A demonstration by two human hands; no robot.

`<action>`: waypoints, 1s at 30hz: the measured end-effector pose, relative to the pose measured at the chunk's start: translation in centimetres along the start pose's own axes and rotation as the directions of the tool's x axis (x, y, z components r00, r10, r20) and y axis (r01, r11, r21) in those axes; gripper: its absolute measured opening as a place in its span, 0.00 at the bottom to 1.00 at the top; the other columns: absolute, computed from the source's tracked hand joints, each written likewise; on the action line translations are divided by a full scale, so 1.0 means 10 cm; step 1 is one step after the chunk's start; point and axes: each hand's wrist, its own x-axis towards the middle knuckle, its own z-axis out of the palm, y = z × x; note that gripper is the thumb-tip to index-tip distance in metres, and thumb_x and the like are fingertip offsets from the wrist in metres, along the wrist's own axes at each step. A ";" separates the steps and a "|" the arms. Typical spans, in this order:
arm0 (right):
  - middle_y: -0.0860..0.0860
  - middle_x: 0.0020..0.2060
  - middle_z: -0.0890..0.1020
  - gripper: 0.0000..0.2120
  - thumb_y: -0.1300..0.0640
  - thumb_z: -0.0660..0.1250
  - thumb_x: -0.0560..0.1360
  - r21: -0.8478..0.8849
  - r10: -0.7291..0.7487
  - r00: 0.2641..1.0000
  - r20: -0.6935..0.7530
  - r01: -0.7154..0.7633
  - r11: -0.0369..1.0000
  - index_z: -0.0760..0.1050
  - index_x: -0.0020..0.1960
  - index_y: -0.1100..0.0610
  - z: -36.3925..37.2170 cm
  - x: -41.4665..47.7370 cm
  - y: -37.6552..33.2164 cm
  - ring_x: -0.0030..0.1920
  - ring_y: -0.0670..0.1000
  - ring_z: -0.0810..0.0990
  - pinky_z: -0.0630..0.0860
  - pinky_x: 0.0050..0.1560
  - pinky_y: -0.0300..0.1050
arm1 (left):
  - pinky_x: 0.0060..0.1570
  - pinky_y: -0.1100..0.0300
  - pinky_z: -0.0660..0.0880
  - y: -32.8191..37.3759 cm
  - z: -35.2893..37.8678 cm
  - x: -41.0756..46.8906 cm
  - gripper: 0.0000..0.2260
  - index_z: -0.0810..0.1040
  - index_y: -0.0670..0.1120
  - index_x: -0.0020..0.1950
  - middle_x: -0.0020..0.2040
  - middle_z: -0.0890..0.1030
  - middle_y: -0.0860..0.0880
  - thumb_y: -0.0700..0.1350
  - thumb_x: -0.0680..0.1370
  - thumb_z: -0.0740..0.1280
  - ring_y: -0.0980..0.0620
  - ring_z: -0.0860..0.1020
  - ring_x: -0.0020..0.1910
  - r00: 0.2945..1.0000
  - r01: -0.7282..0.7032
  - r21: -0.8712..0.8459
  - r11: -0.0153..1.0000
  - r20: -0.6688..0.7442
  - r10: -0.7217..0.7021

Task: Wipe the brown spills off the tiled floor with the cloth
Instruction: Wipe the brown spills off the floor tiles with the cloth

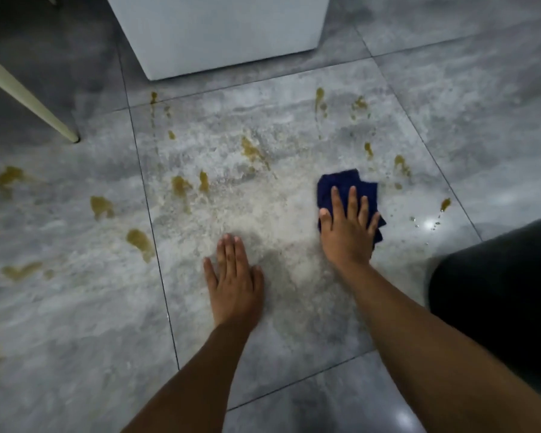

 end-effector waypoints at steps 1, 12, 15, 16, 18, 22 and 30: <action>0.50 0.78 0.46 0.26 0.40 0.43 0.81 -0.005 0.016 1.000 -0.005 -0.016 1.000 0.45 0.77 0.43 0.04 -0.14 0.01 0.77 0.55 0.43 0.39 0.74 0.61 | 0.72 0.49 0.31 0.06 -0.03 0.04 0.30 0.43 0.44 0.77 0.78 0.43 0.47 0.57 0.78 0.39 0.51 0.39 0.76 1.000 0.001 -0.014 1.000 0.020 -0.001; 0.53 0.78 0.47 0.28 0.37 0.45 0.79 -0.064 -0.035 0.996 -0.078 0.030 0.998 0.48 0.77 0.44 -0.09 0.15 0.37 0.76 0.58 0.46 0.38 0.73 0.60 | 0.73 0.48 0.33 0.87 0.05 0.90 0.27 0.39 0.45 0.78 0.78 0.39 0.47 0.54 0.83 0.43 0.51 0.36 0.76 0.951 -0.296 0.068 0.953 0.118 0.287; 0.50 0.78 0.45 0.28 0.39 0.43 0.80 -0.039 0.013 0.994 -0.111 -0.017 0.999 0.47 0.78 0.47 0.03 -0.10 0.45 0.77 0.54 0.42 0.37 0.74 0.60 | 0.73 0.46 0.33 0.91 0.14 0.87 0.27 0.39 0.44 0.77 0.78 0.39 0.46 0.54 0.82 0.42 0.51 0.36 0.76 0.961 -0.274 0.134 0.952 0.074 0.266; 0.49 0.78 0.45 0.28 0.40 0.42 0.79 -0.040 0.003 0.996 -0.093 -0.007 0.999 0.46 0.78 0.46 0.05 -0.15 0.44 0.77 0.53 0.41 0.36 0.74 0.59 | 0.73 0.46 0.33 0.90 0.15 0.86 0.27 0.38 0.44 0.77 0.78 0.38 0.46 0.54 0.82 0.41 0.51 0.36 0.76 0.961 -0.274 0.135 0.952 0.065 0.268; 0.47 0.78 0.45 0.27 0.40 0.41 0.80 -0.036 -0.042 0.997 -0.062 0.040 0.999 0.44 0.77 0.45 0.03 -0.08 0.41 0.77 0.52 0.40 0.35 0.74 0.58 | 0.73 0.47 0.33 0.90 0.14 0.87 0.27 0.38 0.44 0.77 0.78 0.37 0.47 0.55 0.82 0.40 0.51 0.35 0.76 0.958 -0.284 0.112 0.952 0.071 0.278; 0.48 0.78 0.44 0.27 0.39 0.42 0.80 -0.040 -0.058 0.998 -0.022 0.058 0.998 0.43 0.77 0.43 -0.11 0.32 0.44 0.77 0.53 0.40 0.36 0.74 0.58 | 0.73 0.46 0.35 0.88 0.16 0.87 0.27 0.40 0.44 0.78 0.79 0.40 0.46 0.54 0.81 0.38 0.51 0.37 0.76 0.956 -0.293 0.101 0.951 0.050 0.289; 0.49 0.78 0.44 0.26 0.41 0.43 0.81 0.034 0.153 0.987 -0.056 -0.151 0.988 0.44 0.77 0.44 -0.07 0.05 0.34 0.77 0.54 0.40 0.36 0.73 0.60 | 0.73 0.46 0.35 0.90 0.17 0.87 0.30 0.38 0.44 0.77 0.78 0.40 0.46 0.55 0.77 0.34 0.50 0.37 0.76 0.960 -0.280 0.119 0.953 0.047 0.276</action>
